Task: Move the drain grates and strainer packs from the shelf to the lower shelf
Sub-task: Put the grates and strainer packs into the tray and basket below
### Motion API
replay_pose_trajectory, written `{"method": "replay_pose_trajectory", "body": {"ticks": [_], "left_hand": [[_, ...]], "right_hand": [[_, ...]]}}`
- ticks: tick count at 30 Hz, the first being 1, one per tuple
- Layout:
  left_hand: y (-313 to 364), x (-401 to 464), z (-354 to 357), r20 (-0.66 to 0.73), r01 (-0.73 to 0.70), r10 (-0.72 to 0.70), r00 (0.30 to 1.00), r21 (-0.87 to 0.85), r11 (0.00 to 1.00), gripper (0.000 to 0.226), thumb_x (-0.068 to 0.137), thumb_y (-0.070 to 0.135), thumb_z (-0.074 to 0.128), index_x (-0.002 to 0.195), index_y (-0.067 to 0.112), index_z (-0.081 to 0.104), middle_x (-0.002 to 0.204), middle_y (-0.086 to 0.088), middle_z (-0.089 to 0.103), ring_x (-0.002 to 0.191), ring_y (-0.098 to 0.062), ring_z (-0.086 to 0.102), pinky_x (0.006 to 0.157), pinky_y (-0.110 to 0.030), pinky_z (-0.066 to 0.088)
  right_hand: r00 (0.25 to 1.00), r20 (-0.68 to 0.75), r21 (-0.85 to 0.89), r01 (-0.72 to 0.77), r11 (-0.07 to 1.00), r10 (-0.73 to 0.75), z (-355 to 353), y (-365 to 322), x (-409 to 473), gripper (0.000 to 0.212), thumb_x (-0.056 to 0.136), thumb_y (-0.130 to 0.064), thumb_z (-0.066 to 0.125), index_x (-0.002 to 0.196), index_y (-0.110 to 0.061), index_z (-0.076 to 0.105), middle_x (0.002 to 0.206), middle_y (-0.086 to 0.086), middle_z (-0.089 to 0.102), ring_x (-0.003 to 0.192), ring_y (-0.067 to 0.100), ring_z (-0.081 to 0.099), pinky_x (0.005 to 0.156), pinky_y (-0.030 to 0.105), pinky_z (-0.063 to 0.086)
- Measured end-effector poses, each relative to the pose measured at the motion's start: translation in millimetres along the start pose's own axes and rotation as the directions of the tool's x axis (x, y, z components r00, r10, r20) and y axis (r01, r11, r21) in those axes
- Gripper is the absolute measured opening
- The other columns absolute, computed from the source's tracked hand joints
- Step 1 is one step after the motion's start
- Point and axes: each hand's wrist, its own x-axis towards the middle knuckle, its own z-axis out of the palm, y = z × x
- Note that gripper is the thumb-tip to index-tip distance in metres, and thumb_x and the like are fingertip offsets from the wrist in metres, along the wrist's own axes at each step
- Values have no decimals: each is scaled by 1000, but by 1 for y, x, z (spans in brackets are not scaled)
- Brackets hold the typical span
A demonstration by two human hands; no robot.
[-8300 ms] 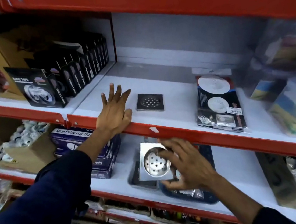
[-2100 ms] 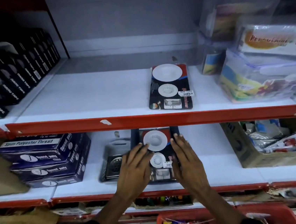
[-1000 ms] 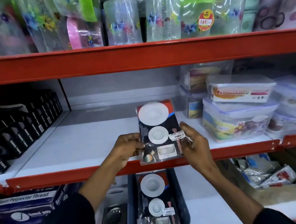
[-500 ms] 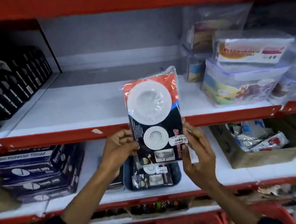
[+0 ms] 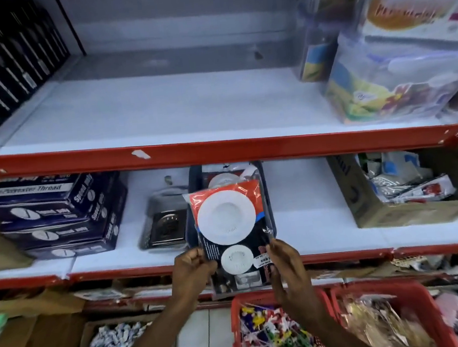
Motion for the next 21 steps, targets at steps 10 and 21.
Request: {"method": "replay_pose_trajectory", "body": {"ticks": [10, 21], "left_hand": [[32, 65, 9, -8, -79, 80, 997, 60, 995, 39, 87, -9, 61, 123, 3, 59, 92, -10, 69, 81, -25, 65, 76, -37, 53], [31, 89, 17, 162, -290, 241, 957, 555, 780, 55, 80, 15, 79, 130, 4, 59, 126, -14, 70, 115, -31, 68, 98, -25, 46]], "right_hand": [[980, 10, 108, -198, 974, 198, 11, -13, 67, 46, 98, -4, 51, 141, -20, 55, 158, 1, 33, 144, 6, 37, 117, 21, 36], [848, 348, -129, -379, 917, 399, 22, 13, 126, 52, 98, -14, 59, 148, -16, 45, 164, 13, 25, 154, 27, 21, 120, 27, 26]]}}
